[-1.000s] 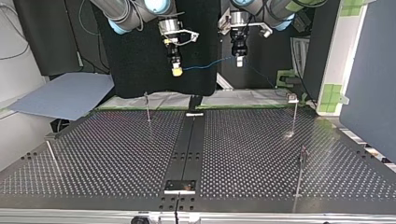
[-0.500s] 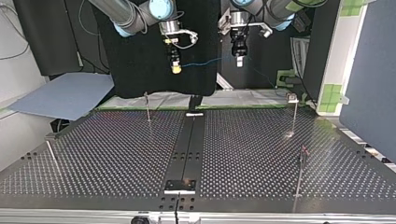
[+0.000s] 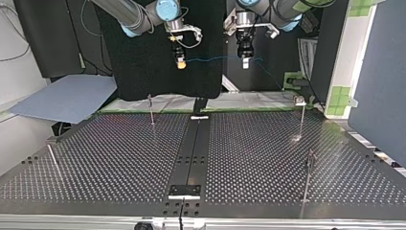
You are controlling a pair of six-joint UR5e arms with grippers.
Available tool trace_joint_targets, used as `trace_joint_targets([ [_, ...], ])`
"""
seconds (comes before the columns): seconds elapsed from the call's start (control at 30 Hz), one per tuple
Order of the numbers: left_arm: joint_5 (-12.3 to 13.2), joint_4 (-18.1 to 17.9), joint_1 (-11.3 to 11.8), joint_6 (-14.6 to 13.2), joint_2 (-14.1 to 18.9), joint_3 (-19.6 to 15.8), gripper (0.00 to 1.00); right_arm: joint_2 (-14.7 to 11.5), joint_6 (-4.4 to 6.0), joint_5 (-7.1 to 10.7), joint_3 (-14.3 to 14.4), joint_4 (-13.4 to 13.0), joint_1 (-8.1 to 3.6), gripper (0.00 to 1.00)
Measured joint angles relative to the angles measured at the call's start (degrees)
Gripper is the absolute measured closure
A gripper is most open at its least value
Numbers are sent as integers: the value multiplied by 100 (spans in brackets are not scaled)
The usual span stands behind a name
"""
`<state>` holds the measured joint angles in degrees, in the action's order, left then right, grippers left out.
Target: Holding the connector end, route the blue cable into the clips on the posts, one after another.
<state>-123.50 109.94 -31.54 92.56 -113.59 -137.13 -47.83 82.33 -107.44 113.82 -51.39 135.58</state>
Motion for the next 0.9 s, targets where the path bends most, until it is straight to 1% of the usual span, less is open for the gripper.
trace_joint_targets([
  [0.1, -113, 111, -113, -112, 111, 3, 100, -57, -32, -59, 12, 46, 1, 100],
  [0.13, -159, 159, -158, -151, 156, 1, 100, -92, -23, -93, 10, 68, 4, 100],
  [0.2, -278, 275, -278, -202, 276, 0, 100, -197, 45, -180, 7, 129, 23, 100],
  [0.23, -334, 333, -334, -201, 331, 1, 100, -247, 85, -194, 5, 148, 35, 100],
  [0.27, -390, 390, -391, -189, 389, 1, 100, -315, 146, -186, 2, 149, 49, 100],
  [0.33, -528, 528, -523, -138, 525, -1, 100, -425, 250, -127, 0, 113, 54, 100],
  [0.4, -647, 658, -609, -95, 658, -1, 100, -559, 382, -20, 1, 76, 49, 100],
  [0.47, -695, 771, -635, -51, 771, -2, 100, -698, 516, 107, 1, 74, 48, 100],
  [0.53, -690, 895, -630, 2, 898, -2, 100, -817, 594, 193, -3, 94, 42, 100],
  [0.6, -653, 969, -606, 35, 1026, -2, 100, -953, 635, 252, -14, 129, 34, 100],
  [0.67, -614, 1016, -564, 46, 1136, 0, 100, -1085, 651, 282, -45, 182, 33, 100],
  [0.77, -516, 1079, -430, 43, 1326, 2, 100, -1278, 654, 298, -131, 280, 40, 100],
  [0.9, -308, 1155, -202, 36, 1573, 3, 100, -1520, 651, 306, -305, 449, 64, 100],
])
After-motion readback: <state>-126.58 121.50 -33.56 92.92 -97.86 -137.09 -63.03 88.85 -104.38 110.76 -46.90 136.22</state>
